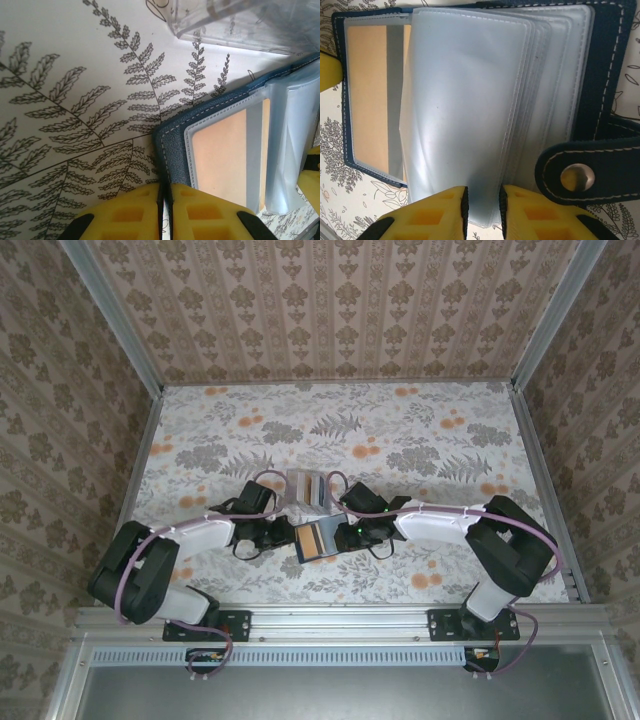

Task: Put the credit cards into the card holder

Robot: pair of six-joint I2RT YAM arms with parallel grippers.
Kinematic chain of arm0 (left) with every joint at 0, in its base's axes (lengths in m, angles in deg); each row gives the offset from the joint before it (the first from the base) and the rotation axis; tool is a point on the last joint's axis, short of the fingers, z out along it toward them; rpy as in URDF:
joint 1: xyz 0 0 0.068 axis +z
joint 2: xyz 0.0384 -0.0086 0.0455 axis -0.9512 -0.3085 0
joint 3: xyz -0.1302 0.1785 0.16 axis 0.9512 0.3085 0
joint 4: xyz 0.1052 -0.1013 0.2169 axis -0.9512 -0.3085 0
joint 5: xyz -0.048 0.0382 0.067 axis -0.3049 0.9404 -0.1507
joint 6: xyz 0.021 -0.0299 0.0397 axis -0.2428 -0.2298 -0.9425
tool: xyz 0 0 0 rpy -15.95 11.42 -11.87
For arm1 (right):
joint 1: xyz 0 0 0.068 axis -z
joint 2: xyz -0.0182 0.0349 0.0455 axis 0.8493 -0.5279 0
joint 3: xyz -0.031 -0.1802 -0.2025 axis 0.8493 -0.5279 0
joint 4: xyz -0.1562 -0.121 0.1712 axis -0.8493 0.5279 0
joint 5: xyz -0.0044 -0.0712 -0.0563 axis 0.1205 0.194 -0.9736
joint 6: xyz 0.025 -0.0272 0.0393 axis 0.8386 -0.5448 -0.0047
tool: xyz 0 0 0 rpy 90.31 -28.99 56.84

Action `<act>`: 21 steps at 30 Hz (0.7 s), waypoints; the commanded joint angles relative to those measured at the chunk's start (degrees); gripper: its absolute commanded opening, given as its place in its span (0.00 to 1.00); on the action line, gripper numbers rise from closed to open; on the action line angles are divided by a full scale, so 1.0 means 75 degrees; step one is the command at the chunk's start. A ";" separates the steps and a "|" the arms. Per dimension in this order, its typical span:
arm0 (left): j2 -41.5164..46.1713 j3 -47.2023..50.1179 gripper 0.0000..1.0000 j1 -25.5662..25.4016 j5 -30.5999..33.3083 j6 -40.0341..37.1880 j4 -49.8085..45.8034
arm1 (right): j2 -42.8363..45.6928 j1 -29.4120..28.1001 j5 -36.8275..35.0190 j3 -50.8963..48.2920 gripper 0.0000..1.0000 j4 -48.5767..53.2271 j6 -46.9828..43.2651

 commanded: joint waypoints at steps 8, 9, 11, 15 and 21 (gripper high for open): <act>-0.0133 -0.0128 0.14 -0.0088 -0.0076 -0.0091 -0.0112 | 0.0440 -0.0041 0.0834 -0.0190 0.36 -0.0953 -0.0063; -0.0135 -0.0128 0.14 -0.0090 -0.0106 -0.0107 -0.0107 | 0.0427 -0.0043 0.0893 -0.0211 0.38 -0.1017 -0.0051; -0.0155 -0.0172 0.14 -0.0088 -0.0102 -0.0177 -0.0182 | 0.0425 -0.0043 0.0901 -0.0226 0.38 -0.1092 -0.0030; -0.0164 -0.0164 0.14 -0.0083 -0.0106 -0.0131 -0.0116 | 0.0513 -0.0037 0.1017 -0.0263 0.39 -0.1234 -0.0008; -0.0126 -0.0170 0.15 -0.0077 -0.0073 -0.0155 -0.0171 | 0.0627 -0.0019 0.1074 -0.0350 0.40 -0.1549 0.0011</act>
